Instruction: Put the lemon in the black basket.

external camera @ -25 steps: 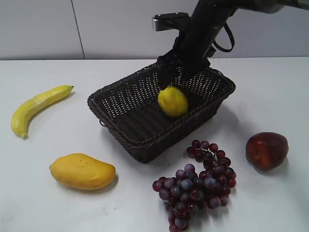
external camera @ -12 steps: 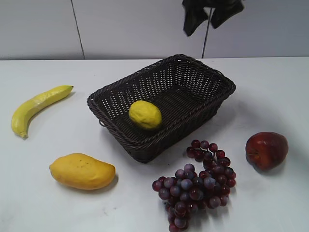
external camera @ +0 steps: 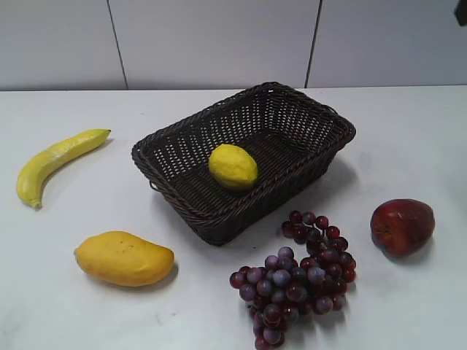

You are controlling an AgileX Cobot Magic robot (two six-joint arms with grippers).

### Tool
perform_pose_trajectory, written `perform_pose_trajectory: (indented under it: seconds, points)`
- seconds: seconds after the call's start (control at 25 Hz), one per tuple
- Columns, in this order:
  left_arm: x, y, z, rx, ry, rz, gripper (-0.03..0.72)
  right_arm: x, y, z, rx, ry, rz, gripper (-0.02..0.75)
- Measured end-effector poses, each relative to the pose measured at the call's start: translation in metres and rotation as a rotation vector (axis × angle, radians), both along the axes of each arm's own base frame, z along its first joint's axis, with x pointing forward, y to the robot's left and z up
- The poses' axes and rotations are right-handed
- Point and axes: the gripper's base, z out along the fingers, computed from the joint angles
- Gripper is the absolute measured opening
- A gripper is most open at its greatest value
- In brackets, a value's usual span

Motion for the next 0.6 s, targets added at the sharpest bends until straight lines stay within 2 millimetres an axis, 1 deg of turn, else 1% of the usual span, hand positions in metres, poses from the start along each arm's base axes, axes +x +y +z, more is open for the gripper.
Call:
perform_pose_trajectory:
  seconds: [0.08,0.12,0.2,0.24,0.36,0.4,0.52,0.6]
  points:
    - [0.0,0.0,0.0,0.0,0.0,0.0,0.472,-0.023,-0.008,-0.01,-0.004,0.05,-0.019,0.594]
    - [0.0,0.0,0.0,0.0,0.0,0.0,0.472,-0.036,-0.009,-0.01,-0.006,0.059,-0.017,0.594]
    - [0.0,0.0,0.0,0.0,0.0,0.0,0.472,-0.062,-0.008,-0.021,-0.004,0.088,-0.01,0.594]
    - [0.0,0.0,0.0,0.0,0.0,0.0,0.472,-0.076,-0.007,-0.021,0.002,0.081,-0.01,0.594]
    - [0.0,0.0,0.0,0.0,0.0,0.0,0.472,-0.114,-0.006,-0.037,0.009,0.088,-0.013,0.592]
    - [0.0,0.0,0.0,0.0,0.0,0.0,0.472,-0.127,-0.005,-0.04,0.008,0.08,-0.014,0.592]
    - [0.0,0.0,0.0,0.0,0.0,0.0,0.472,-0.162,-0.004,-0.057,0.009,0.084,-0.018,0.592]
    - [0.0,0.0,0.0,0.0,0.0,0.0,0.472,-0.183,-0.004,-0.064,0.009,0.064,-0.02,0.592]
